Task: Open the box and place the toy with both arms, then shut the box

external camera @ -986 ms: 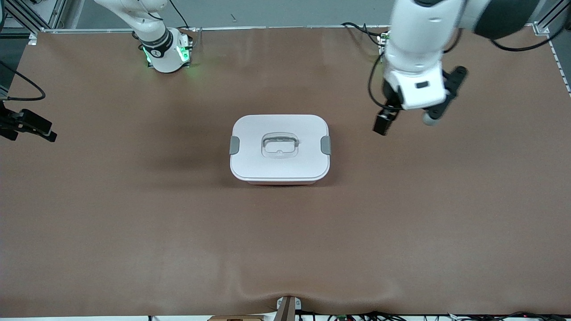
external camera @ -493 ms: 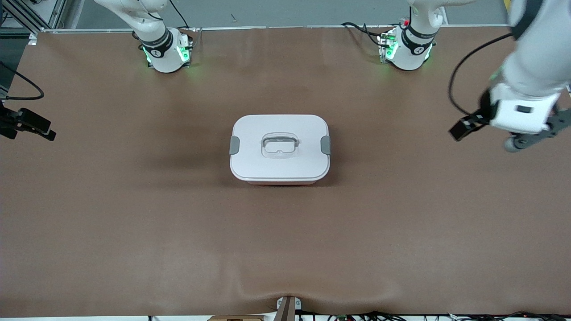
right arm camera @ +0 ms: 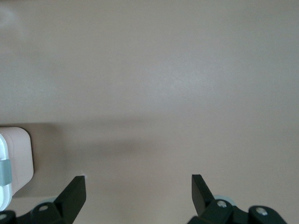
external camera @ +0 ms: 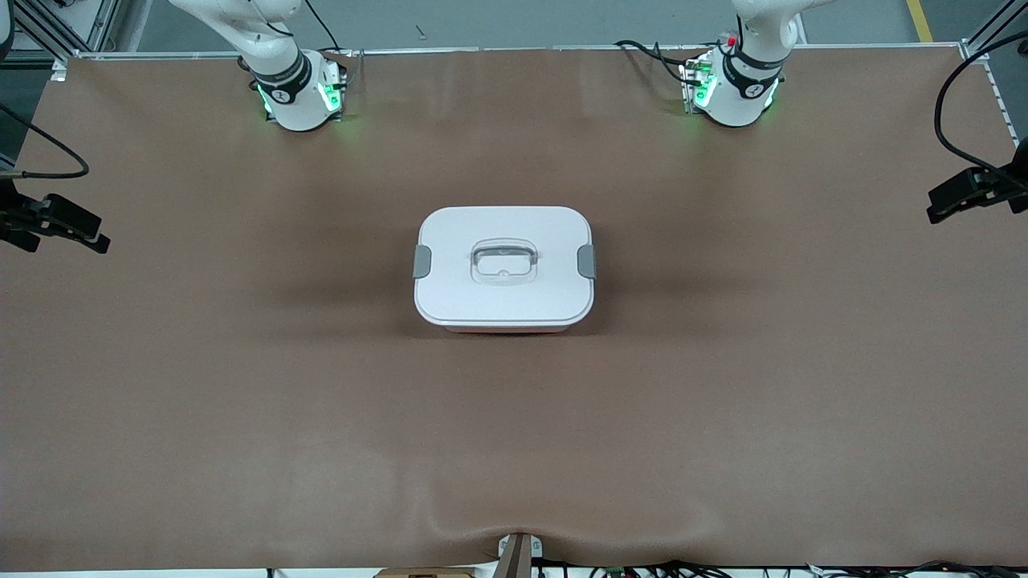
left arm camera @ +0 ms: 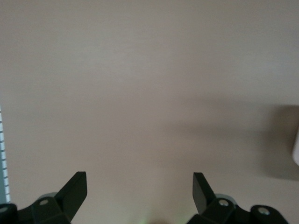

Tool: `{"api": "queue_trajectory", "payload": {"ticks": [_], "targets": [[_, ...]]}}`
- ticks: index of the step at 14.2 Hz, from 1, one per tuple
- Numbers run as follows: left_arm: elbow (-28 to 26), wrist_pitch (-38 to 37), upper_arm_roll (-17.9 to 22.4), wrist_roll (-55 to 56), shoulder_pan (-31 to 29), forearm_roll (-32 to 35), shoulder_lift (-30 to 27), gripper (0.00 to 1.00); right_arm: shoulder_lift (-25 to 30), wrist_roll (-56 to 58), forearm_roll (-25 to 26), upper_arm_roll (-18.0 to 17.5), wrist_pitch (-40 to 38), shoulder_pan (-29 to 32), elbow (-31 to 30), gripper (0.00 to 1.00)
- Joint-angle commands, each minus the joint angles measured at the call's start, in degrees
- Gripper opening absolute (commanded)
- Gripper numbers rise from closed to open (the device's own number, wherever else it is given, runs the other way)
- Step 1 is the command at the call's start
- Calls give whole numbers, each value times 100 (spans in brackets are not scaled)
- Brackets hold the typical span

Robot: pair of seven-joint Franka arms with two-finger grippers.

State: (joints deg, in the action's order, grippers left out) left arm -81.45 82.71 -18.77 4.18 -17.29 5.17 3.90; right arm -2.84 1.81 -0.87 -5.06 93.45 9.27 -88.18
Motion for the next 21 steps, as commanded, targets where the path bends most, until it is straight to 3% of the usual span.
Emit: {"api": "queue_trajectory", "payload": {"ticks": [1, 3, 5, 7, 10, 11, 15, 18, 21], "targets": [[-501, 113, 555, -84, 730, -218, -476, 100, 12, 30, -71, -13, -99, -4, 82, 100], [-888, 175, 1286, 4, 1628, -244, -775, 100, 20, 82, -62, 49, -99, -65, 91, 100], [-1309, 377, 1490, 4, 1965, -349, -1100, 100, 12, 82, -71, 172, -90, -101, 117, 100], [-1627, 536, 1552, 57, 2141, -350, -1347, 100, 20, 82, -71, 242, -99, -136, 108, 100], [-1786, 562, 1535, 224, 2142, -350, -1532, 100, 38, 91, -71, 820, -116, -661, 117, 100], [-1743, 562, 1526, 224, 2142, -359, -1506, 100, 38, 91, -71, 988, -116, -803, 117, 100], [-1663, 562, 1526, 215, 2107, -376, -1427, 100, 38, 91, -71, 1112, -116, -971, 117, 100], [-1619, 562, 1526, 224, 2107, -376, -1400, 100, 29, 91, -71, 1725, -116, -1523, 135, 100], [-1296, 501, 1535, 197, 2080, -376, -1199, 100, 29, 91, -71, 1789, -116, -1586, 143, 100]]}}
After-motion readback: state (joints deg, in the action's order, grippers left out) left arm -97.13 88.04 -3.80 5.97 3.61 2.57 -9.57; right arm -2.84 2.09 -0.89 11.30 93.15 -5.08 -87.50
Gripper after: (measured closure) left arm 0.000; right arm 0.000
